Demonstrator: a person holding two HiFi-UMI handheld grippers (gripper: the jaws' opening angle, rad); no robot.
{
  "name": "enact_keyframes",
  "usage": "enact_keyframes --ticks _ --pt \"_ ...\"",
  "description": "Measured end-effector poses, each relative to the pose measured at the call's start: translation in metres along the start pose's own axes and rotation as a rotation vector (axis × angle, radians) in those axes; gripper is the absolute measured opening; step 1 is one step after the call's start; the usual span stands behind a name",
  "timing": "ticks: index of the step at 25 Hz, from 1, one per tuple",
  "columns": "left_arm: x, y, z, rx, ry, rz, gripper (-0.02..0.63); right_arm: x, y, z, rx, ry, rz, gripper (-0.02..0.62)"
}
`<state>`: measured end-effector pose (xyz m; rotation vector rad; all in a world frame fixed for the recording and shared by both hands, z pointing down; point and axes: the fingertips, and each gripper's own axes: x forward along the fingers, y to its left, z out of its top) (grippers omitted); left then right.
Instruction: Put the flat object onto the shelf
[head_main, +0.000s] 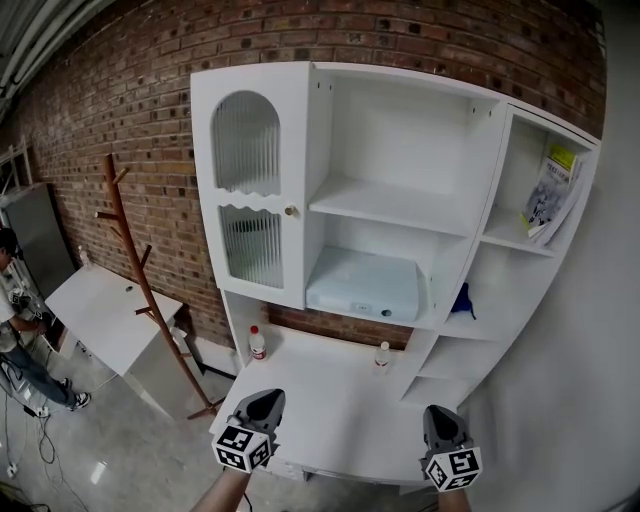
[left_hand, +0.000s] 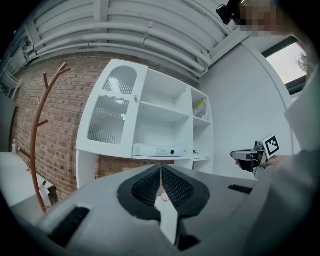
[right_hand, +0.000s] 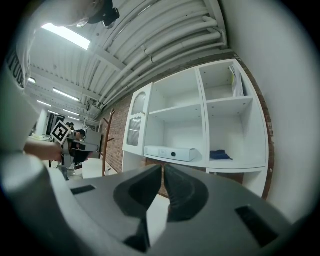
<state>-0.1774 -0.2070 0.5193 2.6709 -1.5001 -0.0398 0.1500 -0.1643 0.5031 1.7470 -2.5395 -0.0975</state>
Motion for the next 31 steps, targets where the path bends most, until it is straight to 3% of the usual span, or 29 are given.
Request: enact_keyframes --ticks 31 --pt "-0.007 0.006 0.002 -0.019 -0.006 -0.031 0.031 -0.004 0.02 0.01 0.017 -0.019 -0.021 0.031"
